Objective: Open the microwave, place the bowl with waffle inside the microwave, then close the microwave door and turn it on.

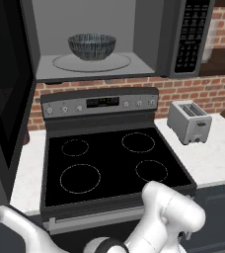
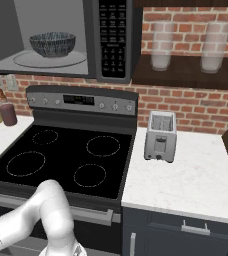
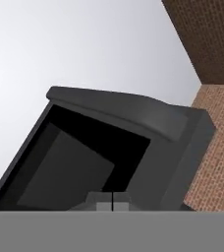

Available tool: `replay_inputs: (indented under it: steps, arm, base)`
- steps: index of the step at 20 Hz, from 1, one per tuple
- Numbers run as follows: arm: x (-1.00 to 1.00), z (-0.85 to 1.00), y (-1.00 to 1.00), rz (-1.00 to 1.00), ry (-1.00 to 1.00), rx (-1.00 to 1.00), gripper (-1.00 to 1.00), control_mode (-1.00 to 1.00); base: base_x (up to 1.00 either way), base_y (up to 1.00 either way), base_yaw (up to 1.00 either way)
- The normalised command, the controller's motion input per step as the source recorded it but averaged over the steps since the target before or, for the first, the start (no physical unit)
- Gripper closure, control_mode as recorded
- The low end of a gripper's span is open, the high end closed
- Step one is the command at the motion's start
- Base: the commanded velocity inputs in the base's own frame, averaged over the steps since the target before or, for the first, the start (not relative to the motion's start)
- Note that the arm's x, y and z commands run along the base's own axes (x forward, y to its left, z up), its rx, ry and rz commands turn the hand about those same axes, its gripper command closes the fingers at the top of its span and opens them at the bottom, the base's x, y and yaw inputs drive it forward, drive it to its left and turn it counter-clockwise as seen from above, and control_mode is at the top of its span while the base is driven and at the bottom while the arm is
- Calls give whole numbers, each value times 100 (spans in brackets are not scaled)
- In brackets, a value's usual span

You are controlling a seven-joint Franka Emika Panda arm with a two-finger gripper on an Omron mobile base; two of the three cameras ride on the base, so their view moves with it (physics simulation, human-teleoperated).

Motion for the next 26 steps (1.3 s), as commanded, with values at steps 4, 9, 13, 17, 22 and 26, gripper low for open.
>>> replay_inputs:
  steps: [4, 9, 13, 17, 22, 26]
  arm:
    - [-83, 1, -100, 0, -9, 37, 100, -100]
    - [-64, 26, -100, 0, 2, 44, 100, -100]
    - [-49, 29, -100, 0, 7, 48, 100, -100]
    - [-31, 23, -100, 0, 10, 47, 100, -100]
    - [-5, 25, -100, 0, 33, 47, 100, -100]
    - [15, 23, -100, -1, 61, 36, 100, -100]
  base:
    - [0, 0, 0]
    - [0, 0, 0]
    - [0, 0, 0]
    - [0, 0, 0]
    - [0, 0, 0]
    - [0, 0, 0]
